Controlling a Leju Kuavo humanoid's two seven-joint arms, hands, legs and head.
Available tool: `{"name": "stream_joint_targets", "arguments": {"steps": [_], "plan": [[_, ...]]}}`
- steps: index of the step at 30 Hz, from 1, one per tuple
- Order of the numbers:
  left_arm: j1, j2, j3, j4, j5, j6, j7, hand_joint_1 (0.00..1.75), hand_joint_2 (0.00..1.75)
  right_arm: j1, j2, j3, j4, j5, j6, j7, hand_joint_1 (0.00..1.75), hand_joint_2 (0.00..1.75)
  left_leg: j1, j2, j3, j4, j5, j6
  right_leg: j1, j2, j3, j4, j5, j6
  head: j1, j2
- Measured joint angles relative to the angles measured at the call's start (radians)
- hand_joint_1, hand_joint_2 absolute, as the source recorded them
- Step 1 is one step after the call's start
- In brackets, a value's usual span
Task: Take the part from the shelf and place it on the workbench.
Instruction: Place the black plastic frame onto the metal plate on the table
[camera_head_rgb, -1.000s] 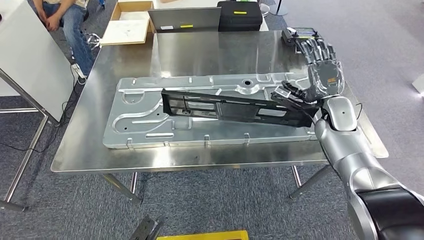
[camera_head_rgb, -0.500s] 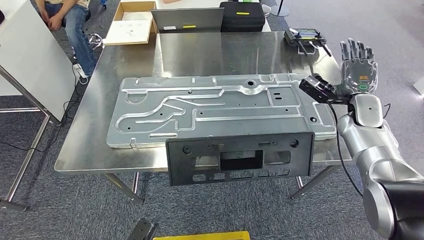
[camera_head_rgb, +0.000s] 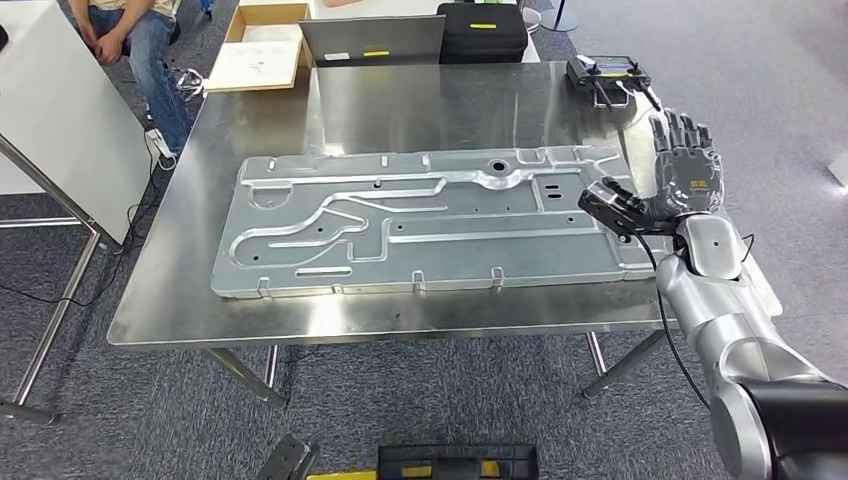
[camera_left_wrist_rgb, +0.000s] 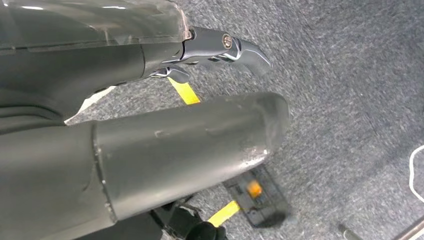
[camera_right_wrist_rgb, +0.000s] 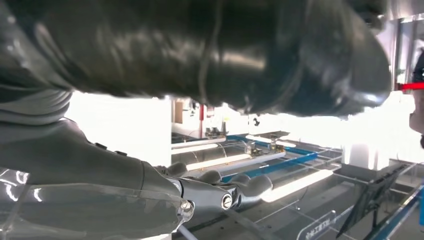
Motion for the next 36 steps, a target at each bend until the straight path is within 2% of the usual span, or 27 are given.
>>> {"name": "stream_joint_targets", "arguments": {"steps": [2,3,4,6,7,8,9,10,11,12,13,15,17,18,20,22,23,24,25,27,28,29,31,33,34,36], "plan": [[-0.001,0.000,0.000,0.000,-0.001,0.003,0.003,0.00,0.00,0.012,0.005,-0.007,-0.016,0.009,-0.001,-0.006,0.00,0.00,0.003,0.000,0.004,-0.011,0.007,0.010,0.000,0.000,0.001,0.000,-0.003,0.010,0.000,0.000],[-0.003,0.000,0.000,0.000,-0.002,0.005,0.005,0.00,0.00,0.016,0.006,-0.011,-0.023,0.014,-0.001,-0.008,0.00,0.00,0.005,0.000,0.007,-0.018,0.012,0.017,0.000,0.000,-0.005,0.015,-0.017,0.015,0.000,0.000],[-0.004,-0.001,0.000,0.000,-0.002,0.006,0.007,0.00,0.00,0.019,0.006,-0.016,-0.029,0.018,-0.001,-0.009,0.00,0.00,0.007,0.001,0.009,-0.024,0.016,0.023,-0.001,0.000,-0.022,0.053,-0.041,0.019,0.001,0.000],[-0.006,-0.002,0.000,0.000,-0.004,0.008,0.009,0.00,0.00,0.027,0.006,-0.029,-0.034,0.023,-0.001,-0.014,0.00,0.00,0.007,0.001,0.009,-0.026,0.018,0.028,-0.002,0.000,-0.080,0.181,-0.106,0.024,0.001,0.000],[-0.005,-0.002,0.000,0.000,-0.004,0.008,0.010,0.00,0.00,0.033,0.006,-0.035,-0.035,0.024,-0.001,-0.016,0.00,0.00,0.006,0.001,0.008,-0.026,0.018,0.028,-0.002,0.000,-0.110,0.241,-0.128,0.027,0.001,0.000],[-0.004,-0.002,0.000,0.000,-0.005,0.008,0.010,0.00,0.00,0.039,0.006,-0.041,-0.036,0.027,-0.001,-0.020,0.00,0.00,0.006,0.001,0.008,-0.024,0.017,0.028,-0.002,0.000,-0.126,0.273,-0.132,0.028,0.001,0.000],[-0.004,-0.003,0.000,0.000,-0.006,0.008,0.010,0.00,0.00,0.042,0.006,-0.047,-0.037,0.030,-0.001,-0.024,0.00,0.00,0.005,0.001,0.008,-0.022,0.016,0.028,-0.003,0.000,-0.123,0.262,-0.114,0.028,0.001,0.000],[-0.004,-0.004,0.000,0.000,-0.006,0.008,0.010,0.00,0.00,0.042,0.004,-0.055,-0.041,0.032,-0.001,-0.029,0.00,0.00,0.005,0.001,0.008,-0.019,0.014,0.028,-0.004,-0.001,-0.100,0.214,-0.080,0.028,0.001,0.000],[-0.004,-0.006,0.000,0.000,-0.006,0.009,0.010,0.00,0.00,0.039,0.001,-0.064,-0.044,0.033,-0.001,-0.034,0.00,0.00,0.005,0.001,0.008,-0.014,0.010,0.026,-0.005,-0.001,-0.067,0.142,-0.044,0.027,0.001,0.000],[-0.005,-0.008,0.000,0.000,-0.006,0.010,0.010,0.00,0.00,0.032,-0.004,-0.075,-0.047,0.032,-0.001,-0.041,0.00,0.00,0.003,0.000,0.006,-0.008,0.007,0.022,-0.004,-0.001,-0.034,0.076,-0.019,0.025,0.001,0.000],[-0.005,-0.009,0.000,0.000,-0.004,0.011,0.010,0.00,0.00,0.025,-0.010,-0.085,-0.050,0.029,-0.001,-0.048,0.00,0.00,0.000,-0.001,0.003,-0.003,0.004,0.019,-0.003,0.000,-0.013,0.032,-0.006,0.022,0.001,0.000],[-0.003,-0.012,0.000,0.000,0.000,0.012,0.010,0.00,0.00,0.014,-0.023,-0.104,-0.051,0.020,-0.001,-0.060,0.00,0.00,-0.003,-0.002,-0.001,0.002,0.001,0.011,0.003,0.001,-0.003,0.009,-0.007,0.013,0.001,0.000],[-0.001,-0.013,0.000,0.000,0.002,0.013,0.009,0.00,0.00,0.010,-0.034,-0.115,-0.051,0.013,-0.001,-0.069,0.00,0.00,-0.003,-0.002,-0.002,0.005,-0.004,0.003,-0.001,0.002,-0.003,0.005,-0.004,0.002,0.001,0.000],[-0.002,-0.014,0.000,0.000,0.003,0.014,0.009,0.00,0.00,0.008,-0.038,-0.119,-0.052,0.011,-0.001,-0.072,0.00,0.00,-0.003,-0.001,-0.008,0.019,-0.016,-0.003,-0.004,0.001,-0.001,0.003,-0.002,-0.005,0.000,0.000],[-0.002,-0.015,0.000,0.000,0.004,0.014,0.009,0.00,0.00,0.003,-0.043,-0.126,-0.054,0.008,-0.001,-0.074,0.00,0.00,0.001,0.000,-0.046,0.108,-0.070,-0.013,-0.007,0.000,0.001,-0.001,0.000,-0.016,0.000,0.000],[0.000,-0.015,0.000,0.000,0.006,0.016,0.009,0.00,0.00,0.003,-0.050,-0.131,-0.056,0.000,0.000,-0.078,0.00,0.00,0.005,0.001,-0.109,0.243,-0.129,-0.020,-0.006,0.000,0.001,0.000,-0.001,-0.020,0.000,0.000],[0.003,-0.015,0.000,0.000,0.006,0.017,0.009,0.00,0.00,0.004,-0.057,-0.132,-0.058,-0.007,0.002,-0.081,0.00,0.00,0.006,0.001,-0.130,0.286,-0.138,-0.022,-0.006,0.000,0.001,0.000,-0.001,-0.020,0.000,0.000],[0.005,-0.015,0.000,0.000,0.007,0.018,0.009,0.00,0.00,0.006,-0.065,-0.133,-0.062,-0.015,0.006,-0.084,0.00,0.00,0.007,0.001,-0.133,0.290,-0.128,-0.022,-0.006,0.000,0.002,0.001,-0.002,-0.019,0.000,0.000],[0.007,-0.015,0.000,0.000,0.007,0.018,0.009,0.00,0.00,0.007,-0.075,-0.134,-0.067,-0.023,0.011,-0.086,0.00,0.00,0.007,0.001,-0.117,0.253,-0.100,-0.019,-0.006,0.000,0.002,0.002,-0.003,-0.018,0.000,0.000],[0.010,-0.016,0.000,0.000,0.008,0.019,0.005,0.00,0.00,0.008,-0.105,-0.138,-0.081,-0.041,0.026,-0.087,0.00,0.00,0.005,0.001,-0.049,0.114,-0.032,-0.009,-0.005,0.000,0.005,0.003,-0.007,-0.013,0.000,0.000],[0.011,-0.016,0.000,0.000,0.010,0.019,0.000,0.00,0.00,0.008,-0.126,-0.142,-0.087,-0.051,0.034,-0.087,0.00,0.00,0.003,0.000,-0.021,0.056,-0.012,-0.003,-0.003,-0.001,0.005,0.004,-0.008,-0.009,0.000,0.000],[0.013,-0.018,0.000,0.000,0.013,0.018,-0.005,0.00,0.00,0.008,-0.149,-0.147,-0.093,-0.064,0.042,-0.087,0.00,0.00,0.002,-0.001,-0.004,0.020,-0.003,0.001,-0.002,-0.002,0.005,0.004,-0.008,-0.003,0.000,0.000],[0.019,-0.022,0.000,0.000,0.019,0.015,-0.012,0.00,0.00,0.011,-0.198,-0.161,-0.102,-0.089,0.056,-0.089,0.00,0.00,-0.001,-0.003,0.000,0.003,-0.003,0.008,-0.002,-0.005,0.005,0.000,-0.006,0.009,0.000,0.000],[0.025,-0.027,0.000,0.000,0.021,0.015,-0.014,0.00,0.00,0.012,-0.250,-0.173,-0.112,-0.106,0.065,-0.094,0.00,0.00,0.001,-0.004,0.005,-0.009,0.005,0.020,-0.006,-0.006,0.003,0.007,-0.016,0.021,0.000,0.000],[0.026,-0.030,0.000,0.000,0.021,0.016,-0.013,0.00,0.00,0.011,-0.273,-0.179,-0.115,-0.112,0.068,-0.095,0.00,0.00,0.003,-0.004,0.007,-0.017,0.009,0.026,-0.007,-0.005,-0.007,0.032,-0.035,0.026,0.001,0.000],[0.028,-0.035,0.000,0.000,0.021,0.018,-0.011,0.00,0.00,0.012,-0.314,-0.188,-0.118,-0.121,0.073,-0.097,0.00,0.00,0.004,-0.002,0.009,-0.023,0.012,0.033,-0.008,-0.003,-0.058,0.141,-0.096,0.033,0.001,0.000]]}}
